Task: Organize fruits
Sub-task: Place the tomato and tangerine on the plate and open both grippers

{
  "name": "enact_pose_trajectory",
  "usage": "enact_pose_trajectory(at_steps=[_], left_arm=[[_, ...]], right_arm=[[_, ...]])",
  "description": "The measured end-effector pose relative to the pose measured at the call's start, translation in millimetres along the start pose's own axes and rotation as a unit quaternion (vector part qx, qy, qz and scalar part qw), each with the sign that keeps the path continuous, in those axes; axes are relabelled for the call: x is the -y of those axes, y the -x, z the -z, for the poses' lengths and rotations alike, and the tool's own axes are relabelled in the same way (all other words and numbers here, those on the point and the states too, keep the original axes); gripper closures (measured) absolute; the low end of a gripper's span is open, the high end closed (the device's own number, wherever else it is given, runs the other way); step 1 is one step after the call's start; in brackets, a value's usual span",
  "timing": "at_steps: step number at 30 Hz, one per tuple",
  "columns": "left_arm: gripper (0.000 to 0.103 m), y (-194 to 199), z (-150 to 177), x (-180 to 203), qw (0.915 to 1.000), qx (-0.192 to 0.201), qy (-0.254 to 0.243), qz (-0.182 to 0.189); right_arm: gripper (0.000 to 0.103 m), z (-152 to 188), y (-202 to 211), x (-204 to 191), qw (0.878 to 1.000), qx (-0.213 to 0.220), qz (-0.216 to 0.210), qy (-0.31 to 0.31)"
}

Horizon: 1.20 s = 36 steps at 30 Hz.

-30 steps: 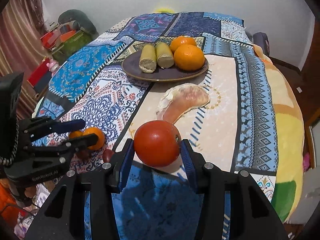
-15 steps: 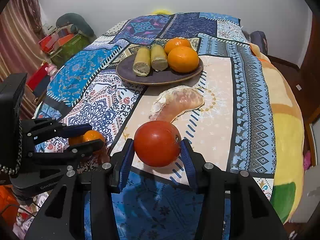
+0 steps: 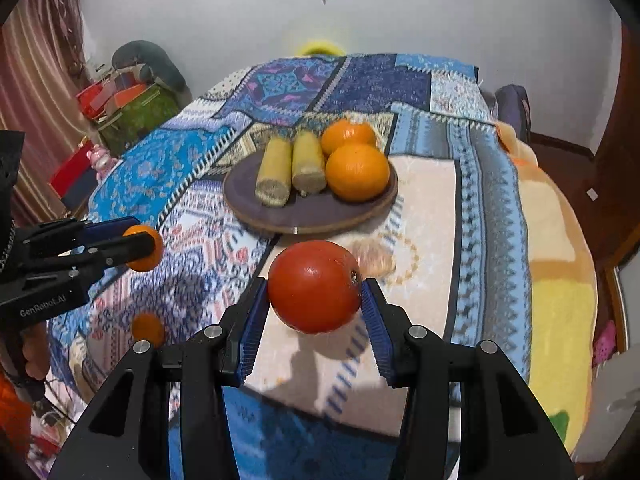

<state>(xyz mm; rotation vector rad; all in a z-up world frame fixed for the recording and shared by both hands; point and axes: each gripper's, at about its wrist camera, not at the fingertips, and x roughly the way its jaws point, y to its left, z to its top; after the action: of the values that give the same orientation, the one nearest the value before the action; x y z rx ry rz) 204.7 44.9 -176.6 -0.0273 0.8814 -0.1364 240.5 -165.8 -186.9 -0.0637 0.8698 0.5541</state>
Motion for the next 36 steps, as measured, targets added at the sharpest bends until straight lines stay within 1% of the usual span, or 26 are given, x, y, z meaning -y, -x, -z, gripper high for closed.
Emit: enact_pose_trajectory(at_steps=[5,12,21,26,30,32,34,36], left_arm=[[0.069,-11.6,-20.3,-5.8,0.9999,0.012,0.006,-0.001],[0.069,-43.0,-43.7,-16.7,0.9997,0.012,0.019,0.003],[0.069,-84.1,-57.3,-29.5,0.9994,-0.002,0.034,0.006],[0.069,-99.2,-59.9,-32.4,0.9990,-0.010,0.042,0.009],[0.069,-101.9,-59.4,-32.0,0.9990,-0.012,0.042,0.004],[0.068,-98.6,-59.1,-30.9,0.9991,-0.010,0.040,0.003],[0.066,-91.9,-58.6,-28.8,0.9993,-0.005,0.037,0.002],[0.065,-83.4,-56.9,-26.7,0.9995,-0.001,0.032,0.001]], right_arm=[[0.059,-19.6,-8.3,0.3,1.000,0.015,0.003,0.006],[0.059,-41.4,-34.3,0.4,1.000,0.015,0.002,0.015],[0.059,-45.2,-74.5,-1.8,0.999,-0.014,-0.003,0.033],[0.058,-45.7,-83.3,-0.8,0.999,-0.025,-0.011,0.033],[0.058,-47.9,-79.6,-2.0,0.999,-0.017,-0.004,0.038],[0.051,-49.3,-73.1,-4.0,0.999,-0.009,-0.001,0.043],[0.045,-48.7,-67.8,-6.2,0.999,-0.001,0.007,0.049],[0.044,-45.9,-60.7,-8.7,0.998,0.004,0.017,0.058]])
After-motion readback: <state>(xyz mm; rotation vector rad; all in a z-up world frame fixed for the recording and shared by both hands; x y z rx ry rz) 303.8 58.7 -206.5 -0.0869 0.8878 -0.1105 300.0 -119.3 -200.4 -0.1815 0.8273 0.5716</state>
